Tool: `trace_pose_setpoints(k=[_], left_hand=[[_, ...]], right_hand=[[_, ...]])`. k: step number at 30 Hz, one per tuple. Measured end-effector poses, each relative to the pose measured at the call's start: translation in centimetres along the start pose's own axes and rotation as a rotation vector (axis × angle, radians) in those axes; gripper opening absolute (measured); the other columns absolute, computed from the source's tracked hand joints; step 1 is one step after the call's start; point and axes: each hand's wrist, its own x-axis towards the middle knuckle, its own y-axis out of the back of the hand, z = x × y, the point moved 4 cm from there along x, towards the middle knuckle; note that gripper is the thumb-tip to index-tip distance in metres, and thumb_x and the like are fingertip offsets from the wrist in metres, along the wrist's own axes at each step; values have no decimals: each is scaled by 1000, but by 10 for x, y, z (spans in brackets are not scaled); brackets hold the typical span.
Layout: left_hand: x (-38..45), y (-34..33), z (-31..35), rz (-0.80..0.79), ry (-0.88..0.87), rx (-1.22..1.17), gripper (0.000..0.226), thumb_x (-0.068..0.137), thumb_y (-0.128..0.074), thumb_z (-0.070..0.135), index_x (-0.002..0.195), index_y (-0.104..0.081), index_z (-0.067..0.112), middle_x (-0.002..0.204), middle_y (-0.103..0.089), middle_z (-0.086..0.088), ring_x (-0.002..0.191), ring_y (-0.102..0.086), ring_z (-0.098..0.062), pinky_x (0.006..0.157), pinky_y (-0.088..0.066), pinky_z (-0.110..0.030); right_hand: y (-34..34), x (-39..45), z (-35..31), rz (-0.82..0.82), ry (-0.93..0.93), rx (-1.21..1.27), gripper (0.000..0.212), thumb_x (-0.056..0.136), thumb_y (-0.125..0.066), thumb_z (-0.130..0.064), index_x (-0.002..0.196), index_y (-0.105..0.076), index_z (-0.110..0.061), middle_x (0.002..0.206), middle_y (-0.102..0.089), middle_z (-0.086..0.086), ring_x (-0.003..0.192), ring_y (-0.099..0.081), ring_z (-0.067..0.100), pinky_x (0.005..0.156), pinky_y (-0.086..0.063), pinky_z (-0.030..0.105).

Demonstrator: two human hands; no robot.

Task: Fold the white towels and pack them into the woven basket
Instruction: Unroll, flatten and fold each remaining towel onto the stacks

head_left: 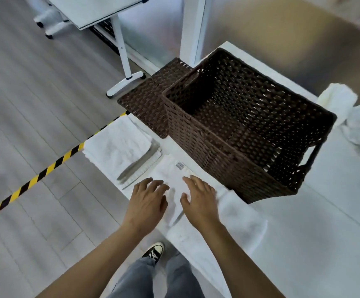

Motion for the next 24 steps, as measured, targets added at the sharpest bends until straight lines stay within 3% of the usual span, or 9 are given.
trace_pose_setpoints(k=[3, 7, 12, 16, 24], left_hand=[[8, 20, 12, 74, -111, -36, 29, 86, -69, 23, 115, -71, 21, 119, -69, 2, 116, -61, -31, 92, -50, -44], [12, 43, 30, 123, -246, -50, 36, 89, -45, 36, 113, -69, 24, 120, -67, 2, 113, -60, -29, 92, -46, -43], [8, 61, 66, 162, -413, -66, 32, 86, -53, 31, 113, -66, 24, 125, -64, -1, 115, -58, -29, 96, -42, -45], [0, 68, 110, 123, -502, -77, 32, 80, -72, 23, 112, -67, 24, 127, -64, -3, 116, -58, -30, 97, -44, -47], [-44, 65, 225, 72, -679, -146, 32, 82, -74, 24, 113, -69, 26, 122, -66, 2, 113, -61, -25, 96, -45, -44]], right_hand=[[20, -15, -6, 91, -78, 53, 51, 97, -52, -30, 148, -49, -27, 155, -47, -3, 141, -43, 19, 116, -32, 39], [52, -39, -13, 296, -160, 100, 52, 90, -50, -31, 142, -55, -25, 143, -56, -4, 130, -52, 19, 107, -42, 42], [86, -81, -1, 470, -272, 66, 50, 91, -53, -30, 141, -56, -23, 138, -56, -2, 127, -52, 20, 106, -41, 39], [108, -126, 21, 556, -377, 44, 51, 93, -59, -27, 143, -53, -24, 142, -56, -1, 130, -53, 20, 107, -42, 39], [142, -242, 83, 629, -581, 52, 57, 97, -57, -34, 152, -42, -29, 154, -47, -2, 141, -42, 19, 114, -32, 38]])
